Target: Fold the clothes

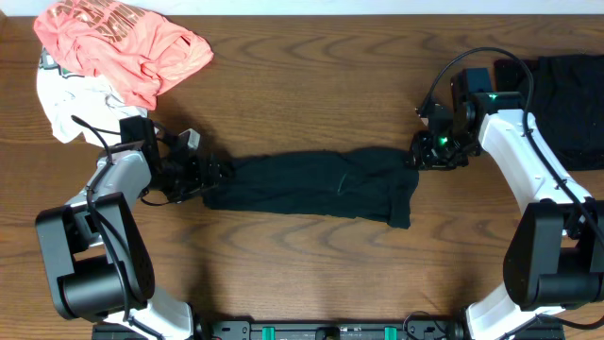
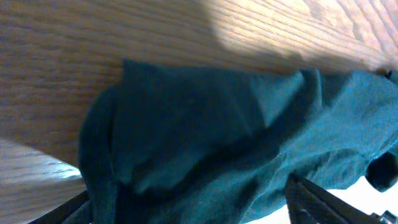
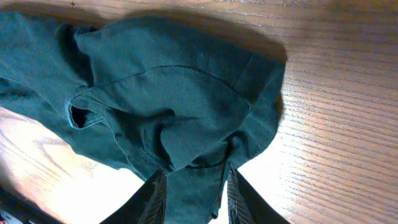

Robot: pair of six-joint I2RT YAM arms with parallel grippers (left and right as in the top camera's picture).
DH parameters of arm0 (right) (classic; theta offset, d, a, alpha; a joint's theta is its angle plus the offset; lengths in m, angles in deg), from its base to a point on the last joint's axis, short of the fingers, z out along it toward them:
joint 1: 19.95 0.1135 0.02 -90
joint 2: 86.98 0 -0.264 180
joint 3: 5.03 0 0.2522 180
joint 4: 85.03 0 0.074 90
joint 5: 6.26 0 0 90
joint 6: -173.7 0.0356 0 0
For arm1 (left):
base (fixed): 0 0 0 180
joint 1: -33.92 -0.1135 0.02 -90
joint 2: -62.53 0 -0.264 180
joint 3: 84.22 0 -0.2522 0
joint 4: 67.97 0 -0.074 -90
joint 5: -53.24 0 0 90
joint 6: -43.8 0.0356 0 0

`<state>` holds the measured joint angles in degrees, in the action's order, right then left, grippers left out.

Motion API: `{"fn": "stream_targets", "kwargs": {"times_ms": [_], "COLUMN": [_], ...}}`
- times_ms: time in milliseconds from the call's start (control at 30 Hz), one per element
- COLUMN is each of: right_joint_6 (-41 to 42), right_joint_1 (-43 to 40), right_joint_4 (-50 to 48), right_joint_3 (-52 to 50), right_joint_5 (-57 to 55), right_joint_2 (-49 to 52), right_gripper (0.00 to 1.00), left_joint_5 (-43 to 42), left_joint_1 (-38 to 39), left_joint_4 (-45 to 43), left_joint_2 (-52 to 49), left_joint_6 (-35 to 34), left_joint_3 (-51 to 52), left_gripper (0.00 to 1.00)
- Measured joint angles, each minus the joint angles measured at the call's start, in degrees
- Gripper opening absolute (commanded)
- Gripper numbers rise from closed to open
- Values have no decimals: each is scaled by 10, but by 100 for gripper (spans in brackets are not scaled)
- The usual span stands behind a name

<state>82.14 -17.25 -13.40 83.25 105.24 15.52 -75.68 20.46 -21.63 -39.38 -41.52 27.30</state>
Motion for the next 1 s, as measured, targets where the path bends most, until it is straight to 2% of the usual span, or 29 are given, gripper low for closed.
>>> {"fn": "stream_targets", "kwargs": {"times_ms": [133, 233, 367, 567, 667, 1000], "right_joint_6": [0, 0, 0, -3, -4, -4], "right_joint_1": [0, 0, 0, 0, 0, 0], "right_joint_4": [0, 0, 0, 3, 4, 6], "right_joint_3": [0, 0, 0, 0, 0, 0], "right_joint_5": [2, 3, 8, 9, 9, 10], "right_joint_2": [0, 0, 0, 0, 0, 0], "right_gripper": [31, 30, 30, 30, 30, 32], "left_joint_5": [-5, -8, -12, -12, -13, 9], "left_joint_1": [12, 26, 46, 47, 33, -18], "left_joint_4": [-1, -10, -28, -44, -45, 15], "left_joint_2": [0, 0, 0, 0, 0, 25], "left_joint_6": [1, 0, -1, -1, 2, 1], "left_joint_3": [2, 10, 25, 29, 29, 26], "left_gripper": [75, 68, 47, 25, 11, 7]}}
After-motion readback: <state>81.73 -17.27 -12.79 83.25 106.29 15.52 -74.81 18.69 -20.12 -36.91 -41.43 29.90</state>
